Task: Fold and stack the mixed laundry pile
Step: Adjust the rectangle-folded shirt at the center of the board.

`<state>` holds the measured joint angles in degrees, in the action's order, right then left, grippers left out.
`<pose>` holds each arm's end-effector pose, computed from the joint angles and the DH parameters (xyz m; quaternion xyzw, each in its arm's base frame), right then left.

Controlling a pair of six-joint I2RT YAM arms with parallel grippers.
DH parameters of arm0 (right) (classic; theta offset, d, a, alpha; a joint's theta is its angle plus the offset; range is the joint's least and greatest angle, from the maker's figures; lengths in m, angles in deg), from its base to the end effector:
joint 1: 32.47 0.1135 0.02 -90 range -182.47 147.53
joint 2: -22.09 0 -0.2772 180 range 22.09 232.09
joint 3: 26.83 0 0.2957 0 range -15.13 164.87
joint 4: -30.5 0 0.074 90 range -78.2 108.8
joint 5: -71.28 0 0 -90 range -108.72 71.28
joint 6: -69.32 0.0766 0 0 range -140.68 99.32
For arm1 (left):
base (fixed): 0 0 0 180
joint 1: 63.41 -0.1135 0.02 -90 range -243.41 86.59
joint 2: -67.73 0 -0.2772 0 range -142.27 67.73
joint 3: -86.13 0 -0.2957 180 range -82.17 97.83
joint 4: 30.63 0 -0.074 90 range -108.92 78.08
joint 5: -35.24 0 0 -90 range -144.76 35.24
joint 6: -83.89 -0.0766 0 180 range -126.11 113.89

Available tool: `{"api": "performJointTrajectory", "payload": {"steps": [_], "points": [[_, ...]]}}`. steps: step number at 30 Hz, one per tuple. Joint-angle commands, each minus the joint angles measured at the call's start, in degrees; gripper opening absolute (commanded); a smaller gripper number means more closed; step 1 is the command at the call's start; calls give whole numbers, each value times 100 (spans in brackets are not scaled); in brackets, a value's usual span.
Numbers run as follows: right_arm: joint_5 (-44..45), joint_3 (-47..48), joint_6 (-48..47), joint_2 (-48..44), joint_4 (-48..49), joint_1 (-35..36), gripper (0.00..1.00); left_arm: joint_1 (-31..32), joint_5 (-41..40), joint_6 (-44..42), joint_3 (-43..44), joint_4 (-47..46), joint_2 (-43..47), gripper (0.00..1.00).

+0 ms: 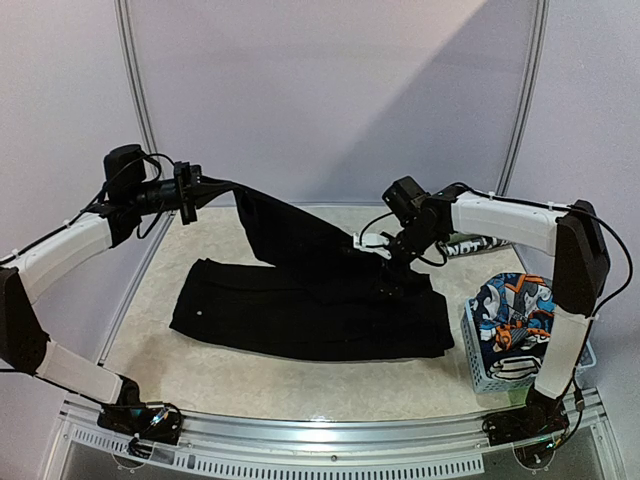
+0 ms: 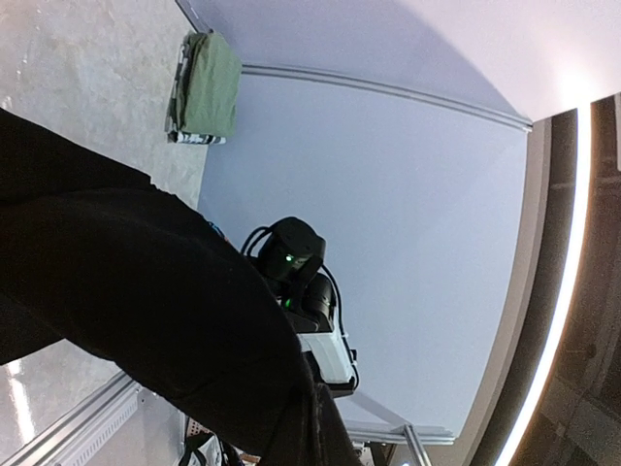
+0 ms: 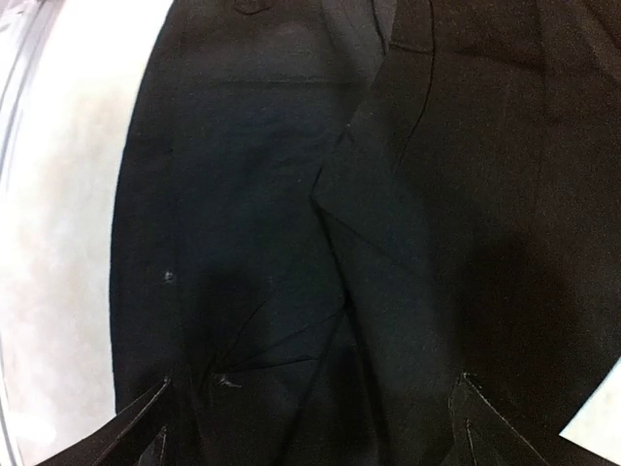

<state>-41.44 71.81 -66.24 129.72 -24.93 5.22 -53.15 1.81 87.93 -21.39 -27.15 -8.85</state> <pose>0.3447 0.3037 0.2010 -0.6677 0.6857 0.1767 0.2297 0.3486 -0.1281 0.3467 -0.2099 0.7016 -0.6768 0.0745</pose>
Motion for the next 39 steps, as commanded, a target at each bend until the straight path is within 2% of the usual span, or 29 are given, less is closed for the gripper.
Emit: {"api": "performJointTrajectory", "payload": {"steps": [1, 8, 14, 18, 21, 22, 26, 28, 30, 33, 36, 39], "points": [[-491, 121, -164, -80, -289, -326, 97, -356, 103, -400, -169, 282, -269, 0], [-438, 379, 8, 386, -202, -810, 97, -643, 269, -320, -235, -314, -1083, 0], [-579, 663, 287, 964, -305, -1101, 96, -810, 438, 174, -193, -1527, -2266, 0], [-402, 671, 320, 1007, -333, -1190, 96, -896, 462, -71, 179, -1396, -2860, 0], [-356, 693, 335, 1077, -385, -1251, 96, -925, 468, -655, 550, -670, -3206, 1], [-356, 693, 343, 1095, -401, -1250, 96, -945, 442, -1130, 724, -76, -3274, 2], [-364, 683, 410, 1115, -431, -1259, 96, -1121, -286, -3956, 1953, 3750, -3595, 8], [-373, 691, 423, 1126, -443, -1262, 96, -1218, -803, -4994, 2641, 5044, -3884, 10], [-407, 733, 445, 1166, -463, -1256, 96, -1257, -1158, -5432, 3146, 5396, -4141, 16], [-489, 879, 496, 1289, -564, -1263, 96, -1246, -1694, -5783, 3716, 5509, -4476, 33], [-525, 934, 545, 1364, -644, -1256, 96, -1138, -2745, -6319, 4140, 5758, -4497, 38], [-484, 873, 556, 1316, -688, -1262, 96, -1045, -3262, -6637, 3847, 5473, -4209, 42]]}}
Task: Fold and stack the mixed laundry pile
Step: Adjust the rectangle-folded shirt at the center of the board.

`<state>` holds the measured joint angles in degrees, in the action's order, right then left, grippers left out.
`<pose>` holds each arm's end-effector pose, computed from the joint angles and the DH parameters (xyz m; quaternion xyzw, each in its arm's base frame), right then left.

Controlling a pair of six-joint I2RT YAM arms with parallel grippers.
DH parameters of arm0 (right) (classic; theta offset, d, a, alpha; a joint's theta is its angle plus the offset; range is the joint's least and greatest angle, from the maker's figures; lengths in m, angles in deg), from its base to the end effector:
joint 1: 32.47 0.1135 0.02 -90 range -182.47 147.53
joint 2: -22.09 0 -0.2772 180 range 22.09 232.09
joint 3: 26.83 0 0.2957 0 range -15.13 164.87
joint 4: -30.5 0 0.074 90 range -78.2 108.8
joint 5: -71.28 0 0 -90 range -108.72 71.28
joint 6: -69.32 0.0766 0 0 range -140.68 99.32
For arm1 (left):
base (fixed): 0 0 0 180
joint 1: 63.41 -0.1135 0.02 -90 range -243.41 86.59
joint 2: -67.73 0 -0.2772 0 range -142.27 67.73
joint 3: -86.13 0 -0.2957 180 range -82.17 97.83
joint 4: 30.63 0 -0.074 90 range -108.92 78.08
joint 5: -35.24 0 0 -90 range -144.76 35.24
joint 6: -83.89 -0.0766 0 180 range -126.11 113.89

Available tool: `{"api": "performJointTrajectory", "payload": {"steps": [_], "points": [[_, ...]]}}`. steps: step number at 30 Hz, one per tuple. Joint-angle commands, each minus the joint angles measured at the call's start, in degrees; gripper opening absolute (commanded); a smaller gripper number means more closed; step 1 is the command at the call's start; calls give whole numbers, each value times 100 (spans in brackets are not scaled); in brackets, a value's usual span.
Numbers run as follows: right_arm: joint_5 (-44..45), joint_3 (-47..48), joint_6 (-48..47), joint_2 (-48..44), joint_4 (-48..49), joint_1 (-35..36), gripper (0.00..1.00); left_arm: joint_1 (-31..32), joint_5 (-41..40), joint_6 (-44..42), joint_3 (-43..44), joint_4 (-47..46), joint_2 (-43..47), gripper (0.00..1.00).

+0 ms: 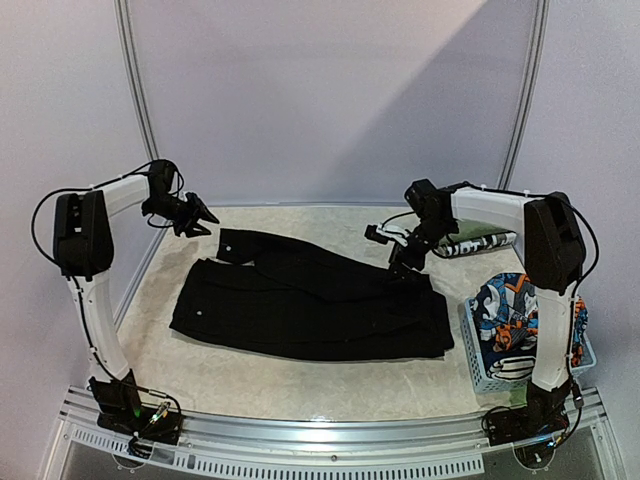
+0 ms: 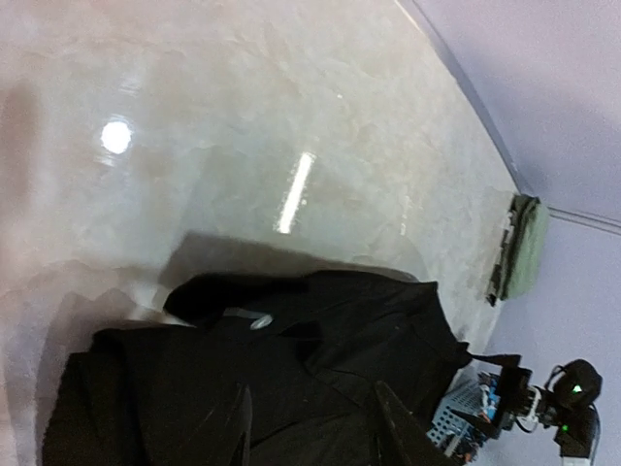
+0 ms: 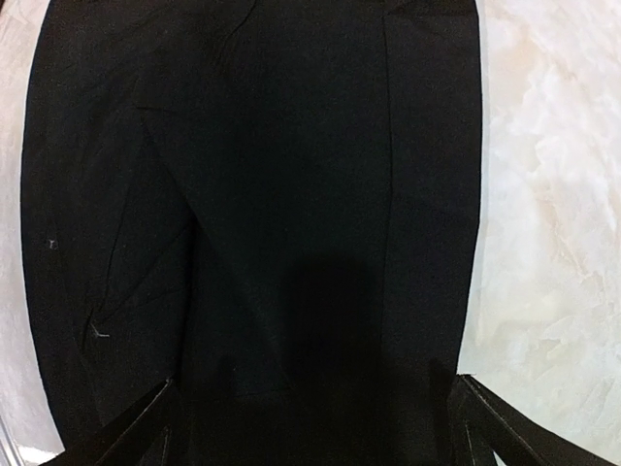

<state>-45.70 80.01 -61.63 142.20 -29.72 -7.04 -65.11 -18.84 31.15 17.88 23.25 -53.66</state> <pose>0.4252 0.2406 0.1490 -0.5548 0.7870 0.2099 0.1695 0.5177 -0.0296 0.1789 -0.2422 0.8965 -0.3523 0.1158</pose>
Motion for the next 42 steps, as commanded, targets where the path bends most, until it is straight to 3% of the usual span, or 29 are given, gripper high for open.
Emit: {"api": "performJointTrajectory", "payload": {"steps": [1, 8, 20, 25, 28, 30, 35, 42], "points": [[-56, 19, 96, 46, -214, -30, 96, 257, -1294, -1080, -196, 391, 326, 43], [-142, 36, 169, 49, -251, -35, 96, 363, -1309, -1408, -1014, -497, 298, 47], [-167, 12, 236, 147, -324, -31, 96, 362, -1176, 89, 297, -1358, -1283, 45], [-163, -47, 258, 37, -305, -30, 96, 363, -1271, 529, 511, -1469, -1603, 34], [-152, -56, 271, 12, -282, -31, 96, 363, -1116, 644, 474, -1638, -1636, 14], [-143, -56, 280, 20, -260, -34, 96, 363, -987, 694, 381, -1786, -1565, 0], [-45, -52, 332, 33, -214, -35, 96, 408, -920, 1059, -278, -2417, -644, 0], [468, -8, 553, 166, -62, -39, 95, 541, -1025, 1352, -1023, -2233, 1026, 0]]}}
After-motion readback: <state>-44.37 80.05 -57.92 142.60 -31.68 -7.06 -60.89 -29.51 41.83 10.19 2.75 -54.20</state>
